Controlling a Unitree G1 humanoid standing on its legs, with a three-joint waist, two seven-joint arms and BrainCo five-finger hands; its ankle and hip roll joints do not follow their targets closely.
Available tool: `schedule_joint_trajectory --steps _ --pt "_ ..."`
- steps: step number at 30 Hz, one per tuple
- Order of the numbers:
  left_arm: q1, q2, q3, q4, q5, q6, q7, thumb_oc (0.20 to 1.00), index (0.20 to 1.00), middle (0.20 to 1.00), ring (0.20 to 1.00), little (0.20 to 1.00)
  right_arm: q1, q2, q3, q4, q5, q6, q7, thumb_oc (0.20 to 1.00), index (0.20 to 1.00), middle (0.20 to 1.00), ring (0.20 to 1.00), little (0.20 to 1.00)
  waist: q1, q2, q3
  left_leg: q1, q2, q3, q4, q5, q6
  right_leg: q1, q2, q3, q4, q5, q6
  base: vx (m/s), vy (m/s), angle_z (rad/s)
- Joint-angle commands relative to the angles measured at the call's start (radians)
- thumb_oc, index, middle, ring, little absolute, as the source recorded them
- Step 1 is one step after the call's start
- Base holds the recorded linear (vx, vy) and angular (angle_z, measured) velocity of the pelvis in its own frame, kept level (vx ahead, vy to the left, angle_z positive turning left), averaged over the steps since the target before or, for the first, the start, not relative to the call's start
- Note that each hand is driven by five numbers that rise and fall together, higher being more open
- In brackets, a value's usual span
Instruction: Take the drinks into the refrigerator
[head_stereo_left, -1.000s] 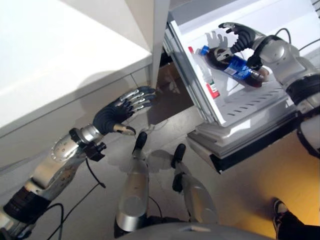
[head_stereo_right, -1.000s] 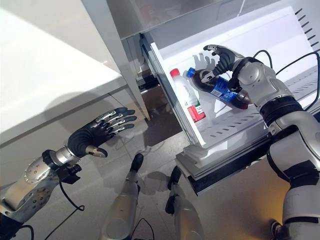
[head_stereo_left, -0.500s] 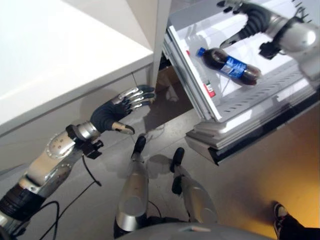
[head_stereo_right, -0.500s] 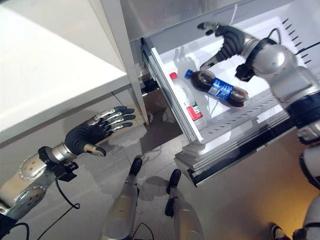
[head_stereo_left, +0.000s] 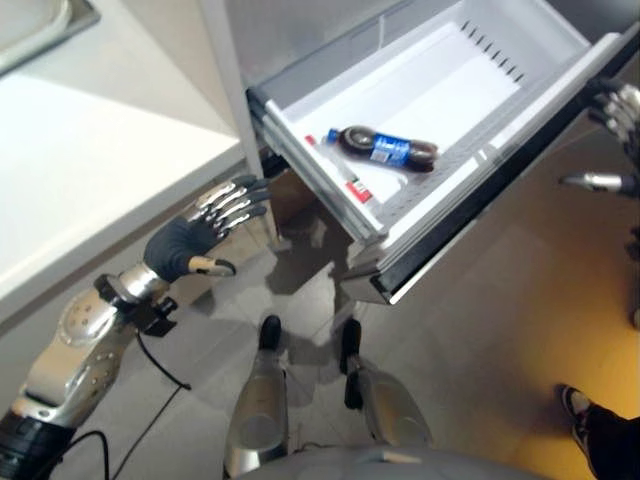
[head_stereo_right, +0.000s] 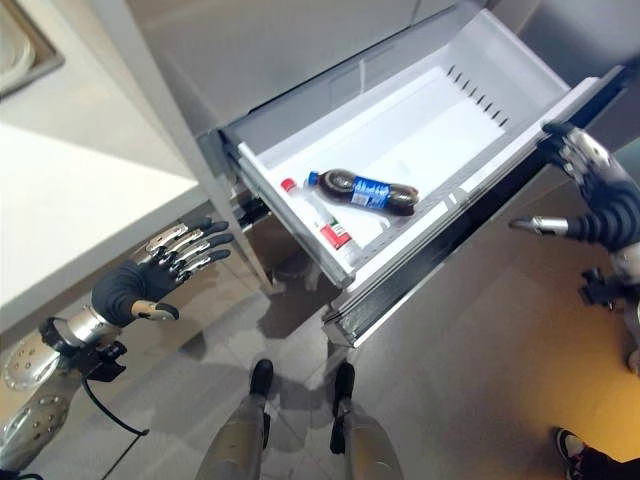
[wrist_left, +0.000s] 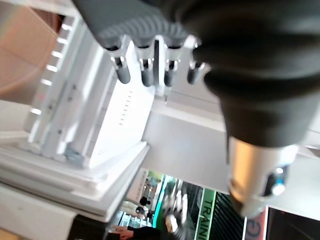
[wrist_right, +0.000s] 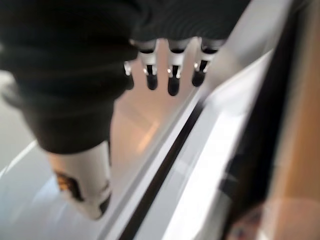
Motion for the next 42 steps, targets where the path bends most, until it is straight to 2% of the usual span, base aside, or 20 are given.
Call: schedule_joint_trajectory --steps 1,6,10,11,12,13,16,18,19,26,31,36,42 --pt "0.056 -0.029 0.052 -0.034 0.031 -0.062 -0.033 1.000 1.000 1.000 1.000 1.000 0.026 0.019 -0.036 0.035 -0.096 -0.054 -0.020 1.000 1.000 1.000 1.000 1.000 -0.026 0.001 -0.062 0.023 -0.064 -0.015 -0.020 -0.045 0.098 0.019 0.013 -0.028 0.067 -0.074 0.018 0.04 0.017 -0.09" --pt "0.087 -0.069 0.076 -0.030 0.046 -0.068 -0.047 1.000 1.000 1.000 1.000 1.000 0.115 0.102 -0.017 0.111 -0.180 -0.037 0.001 1.000 1.000 1.000 1.000 1.000 -0.041 0.014 -0.076 0.039 -0.060 0.004 -0.033 -0.046 0.099 0.022 0.010 -0.014 0.055 -0.067 0.024 0.02 0.024 -0.09" --pt "0.090 -0.071 0.074 -0.027 0.065 -0.080 -0.034 1.000 1.000 1.000 1.000 1.000 0.123 0.132 0.110 0.250 -0.279 -0.022 0.000 1.000 1.000 1.000 1.000 1.000 -0.042 0.021 -0.073 0.044 -0.058 0.024 -0.032 -0.048 0.101 0.016 0.012 0.006 0.062 -0.063 0.026 -0.02 0.031 -0.15" --pt "0.089 -0.071 0.073 -0.030 0.069 -0.081 -0.033 1.000 1.000 1.000 1.000 1.000 0.130 0.129 0.145 0.279 -0.321 -0.015 0.004 0.774 0.774 0.774 0.774 0.774 -0.040 0.024 -0.070 0.044 -0.058 0.027 -0.030 -0.048 0.102 0.014 0.011 0.010 0.064 -0.062 0.026 -0.01 0.011 -0.18" --pt "0.090 -0.071 0.074 -0.030 0.069 -0.081 -0.033 1.000 1.000 1.000 1.000 1.000 0.127 0.128 0.149 0.282 -0.322 -0.017 0.002 0.479 0.479 0.479 0.479 0.479 -0.040 0.023 -0.071 0.044 -0.058 0.028 -0.029 -0.049 0.102 0.014 0.011 0.011 0.064 -0.062 0.026 -0.02 0.014 -0.15" --pt "0.078 -0.070 0.066 -0.035 0.070 -0.087 -0.025 1.000 1.000 1.000 1.000 1.000 0.107 0.125 0.224 0.354 -0.363 -0.007 0.000 0.200 0.200 0.200 0.200 0.200 -0.036 0.026 -0.064 0.042 -0.058 0.030 -0.028 -0.047 0.102 0.010 0.011 0.015 0.067 -0.060 0.027 -0.02 0.004 -0.16" --pt "0.063 -0.066 0.051 -0.042 0.072 -0.095 -0.014 1.000 1.000 1.000 1.000 1.000 0.079 0.082 0.346 0.390 -0.485 -0.014 0.004 0.200 0.200 0.200 0.200 0.200 -0.022 0.030 -0.052 0.038 -0.061 0.025 -0.025 -0.044 0.101 0.007 0.009 0.012 0.069 -0.062 0.027 -0.02 -0.003 -0.06" --pt "0.060 -0.059 0.046 -0.045 0.073 -0.098 -0.010 1.000 1.000 1.000 1.000 1.000 0.066 0.075 0.378 0.404 -0.498 -0.018 0.008 0.200 0.200 0.200 0.200 0.200 -0.022 0.031 -0.048 0.036 -0.062 0.023 -0.024 -0.043 0.101 0.006 0.008 0.010 0.071 -0.063 0.026 -0.02 -0.005 0.01" --pt "0.044 -0.044 0.023 -0.047 0.086 -0.104 0.000 1.000 1.000 1.000 1.000 1.000 0.040 0.053 0.439 0.396 -0.528 -0.020 0.013 0.200 0.200 0.200 0.200 0.200 -0.013 0.034 -0.041 0.031 -0.064 0.020 -0.024 -0.038 0.100 0.004 0.006 0.004 0.071 -0.063 0.026 0.00 0.000 0.00" --pt "-0.021 -0.034 -0.052 -0.046 0.116 -0.127 0.040 1.000 1.000 1.000 1.000 1.000 -0.079 0.045 0.604 0.379 -0.541 -0.036 0.009 0.200 0.200 0.200 0.200 0.200 0.012 0.039 -0.026 0.016 -0.069 -0.006 -0.023 -0.028 0.100 0.006 -0.001 -0.021 0.074 -0.068 0.024 -0.01 -0.009 0.07" --pt "-0.039 -0.030 -0.071 -0.045 0.115 -0.131 0.044 1.000 1.000 1.000 1.000 1.000 -0.123 0.046 0.647 0.351 -0.525 -0.043 0.013 0.200 0.200 0.200 0.200 0.200 0.019 0.037 -0.023 0.009 -0.071 -0.019 -0.020 -0.025 0.099 0.006 -0.004 -0.033 0.078 -0.072 0.022 0.00 -0.013 0.14" --pt "-0.080 -0.013 -0.134 -0.045 0.101 -0.129 0.047 1.000 1.000 1.000 1.000 1.000 -0.272 0.044 0.770 0.313 -0.511 -0.051 0.009 0.200 0.200 0.200 0.200 0.200 0.047 0.033 -0.017 -0.005 -0.078 -0.035 -0.012 -0.022 0.100 0.004 -0.009 -0.052 0.077 -0.070 0.019 -0.01 -0.012 0.13" --pt "-0.103 -0.007 -0.168 -0.048 0.090 -0.123 0.044 1.000 1.000 1.000 1.000 1.000 -0.386 0.043 0.853 0.300 -0.519 -0.052 0.007 0.200 0.200 0.200 0.200 0.200 0.070 0.027 -0.013 -0.015 -0.082 -0.046 -0.005 -0.019 0.102 0.000 -0.011 -0.061 0.082 -0.072 0.017 -0.01 -0.007 0.09"
